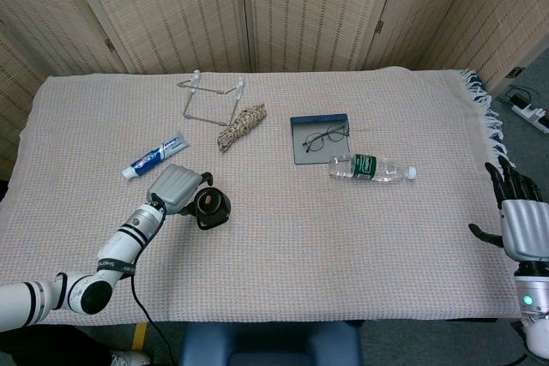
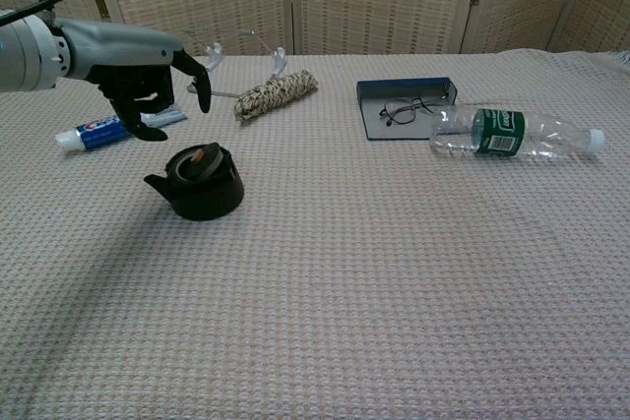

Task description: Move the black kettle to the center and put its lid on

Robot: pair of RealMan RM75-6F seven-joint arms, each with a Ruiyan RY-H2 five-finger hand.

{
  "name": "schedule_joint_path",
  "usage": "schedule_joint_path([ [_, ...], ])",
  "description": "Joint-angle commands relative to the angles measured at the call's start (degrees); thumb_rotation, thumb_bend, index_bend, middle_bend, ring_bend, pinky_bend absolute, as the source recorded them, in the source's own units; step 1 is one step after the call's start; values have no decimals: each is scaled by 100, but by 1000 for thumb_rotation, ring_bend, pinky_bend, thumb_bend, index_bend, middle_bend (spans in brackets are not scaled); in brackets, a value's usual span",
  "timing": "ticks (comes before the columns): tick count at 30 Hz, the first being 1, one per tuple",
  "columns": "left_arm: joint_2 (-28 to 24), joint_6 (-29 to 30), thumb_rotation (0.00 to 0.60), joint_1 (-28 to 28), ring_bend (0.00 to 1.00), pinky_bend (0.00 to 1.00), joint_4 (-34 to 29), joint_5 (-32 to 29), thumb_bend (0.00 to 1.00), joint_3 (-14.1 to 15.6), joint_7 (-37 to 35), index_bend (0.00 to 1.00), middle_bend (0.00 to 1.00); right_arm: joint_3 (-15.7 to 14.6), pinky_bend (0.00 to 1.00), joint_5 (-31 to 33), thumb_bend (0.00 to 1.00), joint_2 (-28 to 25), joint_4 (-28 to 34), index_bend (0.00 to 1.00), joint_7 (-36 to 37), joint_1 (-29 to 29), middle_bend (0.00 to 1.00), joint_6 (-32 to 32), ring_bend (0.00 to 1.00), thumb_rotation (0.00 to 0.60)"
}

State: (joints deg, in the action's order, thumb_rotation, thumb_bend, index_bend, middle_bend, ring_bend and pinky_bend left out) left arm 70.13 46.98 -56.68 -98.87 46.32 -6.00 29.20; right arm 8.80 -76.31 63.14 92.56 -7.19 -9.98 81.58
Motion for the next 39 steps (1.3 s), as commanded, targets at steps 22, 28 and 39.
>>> schedule_joint_path([
  [22, 226, -241, 596, -275, 942, 893, 83, -334, 882, 361, 96, 242, 879, 24, 138, 25, 69, 18, 12, 0, -30, 24, 5, -21, 109, 600],
  [28, 242, -255, 596, -338, 942, 893, 72, -474, 881, 412, 113, 245, 879, 28, 137, 39, 68, 26, -6, 0, -6, 38, 5, -23, 109, 600],
  [39, 91, -107, 595, -350, 928, 893, -117, -550, 864, 417, 0, 256, 879, 31, 138, 56, 68, 7, -33, 0, 51, 66, 5, -31, 110, 600],
])
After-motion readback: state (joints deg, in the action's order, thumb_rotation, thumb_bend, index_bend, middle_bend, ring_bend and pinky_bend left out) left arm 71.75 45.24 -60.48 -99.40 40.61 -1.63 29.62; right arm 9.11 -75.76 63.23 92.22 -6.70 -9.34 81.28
